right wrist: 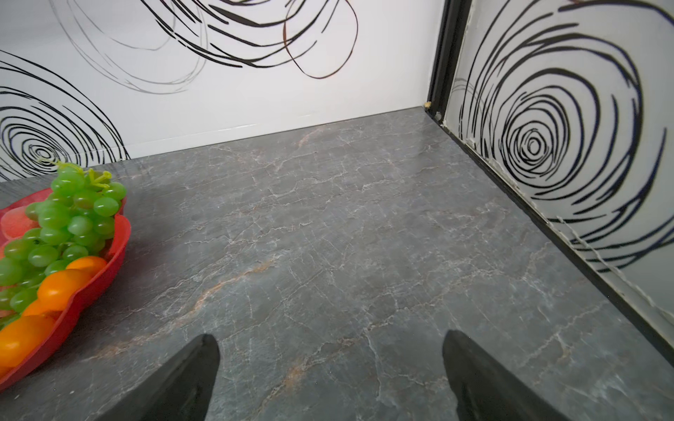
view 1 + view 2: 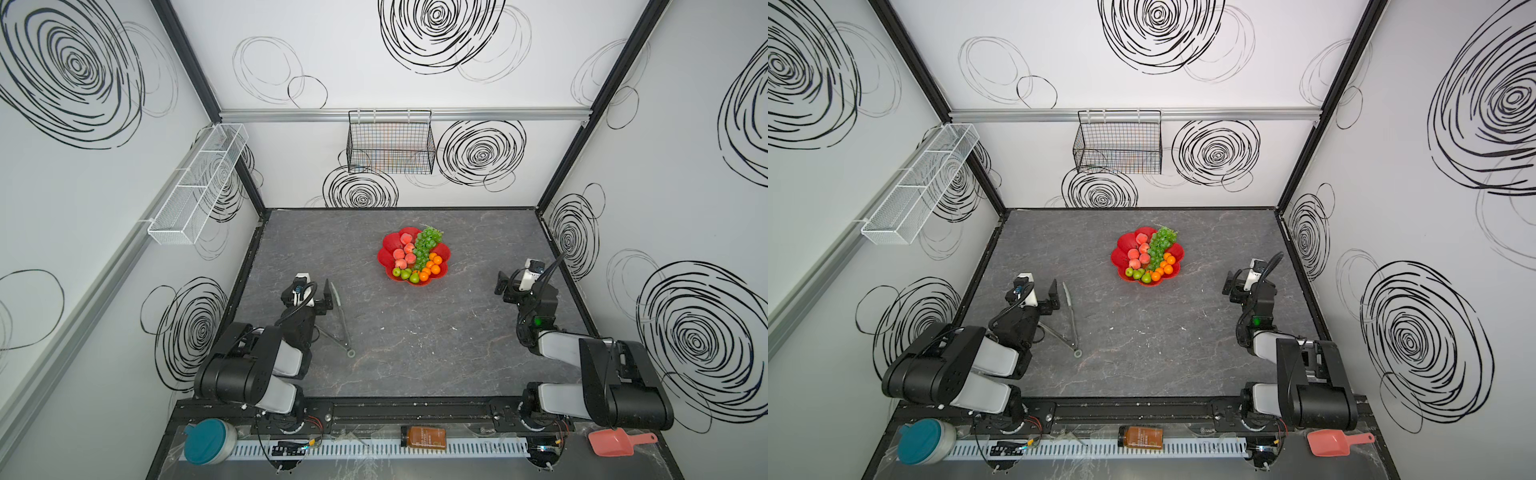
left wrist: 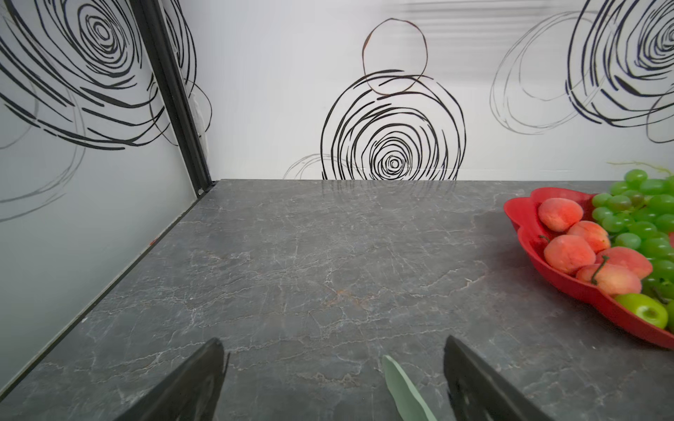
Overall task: Arrange fruit in a fruit bowl
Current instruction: Reset both arms
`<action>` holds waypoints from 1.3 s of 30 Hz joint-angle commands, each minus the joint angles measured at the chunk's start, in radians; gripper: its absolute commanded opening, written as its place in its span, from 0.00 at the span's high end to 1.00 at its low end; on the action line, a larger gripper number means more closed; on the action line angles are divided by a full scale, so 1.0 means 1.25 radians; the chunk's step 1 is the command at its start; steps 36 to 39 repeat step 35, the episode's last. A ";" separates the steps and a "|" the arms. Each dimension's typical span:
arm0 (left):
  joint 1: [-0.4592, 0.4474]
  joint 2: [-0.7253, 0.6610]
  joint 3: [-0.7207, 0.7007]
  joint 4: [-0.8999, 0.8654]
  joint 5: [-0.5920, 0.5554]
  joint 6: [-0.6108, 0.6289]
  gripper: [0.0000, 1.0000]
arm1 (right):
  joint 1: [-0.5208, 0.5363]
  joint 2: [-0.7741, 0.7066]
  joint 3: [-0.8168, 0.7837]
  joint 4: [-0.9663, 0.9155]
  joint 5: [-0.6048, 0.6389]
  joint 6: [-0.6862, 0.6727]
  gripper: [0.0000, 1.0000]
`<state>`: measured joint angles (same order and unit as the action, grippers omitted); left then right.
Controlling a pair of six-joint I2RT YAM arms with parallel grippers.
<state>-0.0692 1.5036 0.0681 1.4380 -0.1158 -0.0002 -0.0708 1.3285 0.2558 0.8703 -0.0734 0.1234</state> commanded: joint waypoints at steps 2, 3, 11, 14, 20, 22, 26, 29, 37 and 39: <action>0.006 -0.004 0.067 0.003 0.028 0.003 0.04 | -0.006 -0.004 -0.040 0.147 -0.030 -0.057 0.00; 0.009 -0.003 0.081 -0.021 0.012 -0.006 0.04 | -0.009 0.004 -0.053 0.180 -0.034 -0.058 0.00; 0.023 -0.005 0.086 -0.033 0.022 -0.020 0.04 | -0.019 0.100 -0.110 0.379 -0.033 -0.057 0.00; 0.030 -0.004 0.077 -0.017 0.027 -0.027 0.04 | -0.026 0.095 -0.080 0.311 -0.040 -0.041 0.00; 0.024 -0.004 0.079 -0.018 0.018 -0.025 0.04 | -0.022 0.116 -0.034 0.246 -0.015 -0.037 0.00; 0.021 -0.005 0.080 -0.020 0.013 -0.023 0.04 | -0.017 0.116 -0.033 0.244 -0.004 -0.038 0.00; 0.020 -0.004 0.080 -0.020 0.009 -0.022 0.04 | -0.004 0.117 -0.024 0.229 0.016 -0.047 0.00; 0.019 -0.003 0.092 -0.044 0.013 -0.020 0.04 | -0.003 0.118 -0.023 0.228 0.015 -0.047 0.00; 0.022 -0.006 0.090 -0.044 0.021 -0.021 0.04 | -0.005 0.118 -0.022 0.228 0.013 -0.047 0.00; 0.022 -0.006 0.090 -0.044 0.021 -0.021 0.04 | -0.005 0.118 -0.022 0.228 0.013 -0.047 0.00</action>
